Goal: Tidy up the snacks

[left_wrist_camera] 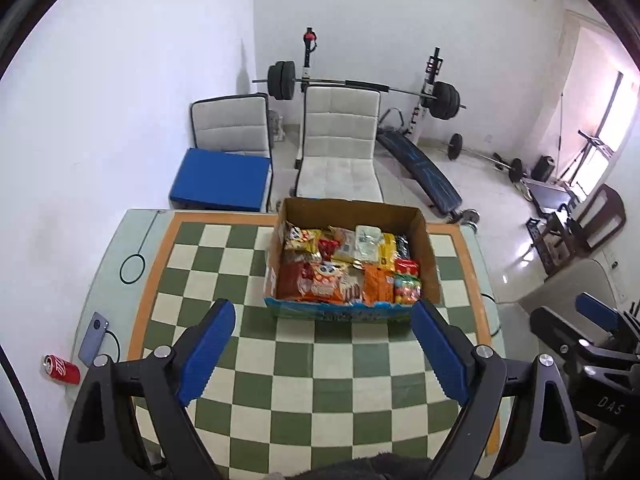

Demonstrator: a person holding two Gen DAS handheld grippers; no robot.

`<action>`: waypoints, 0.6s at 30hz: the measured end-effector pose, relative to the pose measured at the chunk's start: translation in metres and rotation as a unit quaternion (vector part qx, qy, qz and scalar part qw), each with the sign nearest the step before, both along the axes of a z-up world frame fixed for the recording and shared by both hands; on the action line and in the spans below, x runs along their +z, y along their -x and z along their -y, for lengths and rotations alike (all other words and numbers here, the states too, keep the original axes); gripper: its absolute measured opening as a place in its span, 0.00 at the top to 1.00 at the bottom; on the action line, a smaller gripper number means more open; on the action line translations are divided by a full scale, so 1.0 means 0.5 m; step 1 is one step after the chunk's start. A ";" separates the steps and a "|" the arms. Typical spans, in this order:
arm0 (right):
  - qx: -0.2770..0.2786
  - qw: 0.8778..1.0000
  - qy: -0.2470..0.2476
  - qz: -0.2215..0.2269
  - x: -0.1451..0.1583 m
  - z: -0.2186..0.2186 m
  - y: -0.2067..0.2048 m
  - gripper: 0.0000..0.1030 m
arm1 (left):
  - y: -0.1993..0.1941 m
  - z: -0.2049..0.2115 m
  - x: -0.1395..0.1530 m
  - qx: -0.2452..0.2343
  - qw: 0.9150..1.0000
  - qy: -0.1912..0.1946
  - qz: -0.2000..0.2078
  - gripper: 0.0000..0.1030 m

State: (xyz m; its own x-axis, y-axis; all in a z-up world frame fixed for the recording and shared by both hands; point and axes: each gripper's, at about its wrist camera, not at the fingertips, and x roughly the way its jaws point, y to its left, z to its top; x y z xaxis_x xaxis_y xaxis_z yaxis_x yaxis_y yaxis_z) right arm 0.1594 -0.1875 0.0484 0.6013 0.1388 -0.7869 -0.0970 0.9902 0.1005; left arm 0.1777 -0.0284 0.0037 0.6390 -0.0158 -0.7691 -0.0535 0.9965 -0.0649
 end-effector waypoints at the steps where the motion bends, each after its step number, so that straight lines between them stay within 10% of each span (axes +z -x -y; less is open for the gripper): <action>1: -0.003 1.000 0.000 0.003 -0.001 0.000 -0.003 0.03 | -0.004 -0.001 -0.002 0.003 1.000 -0.002 0.003 0.12; 18: -0.040 0.999 0.023 0.023 -0.049 0.007 -0.096 0.02 | -0.067 0.007 -0.044 0.016 0.999 -0.030 0.009 0.04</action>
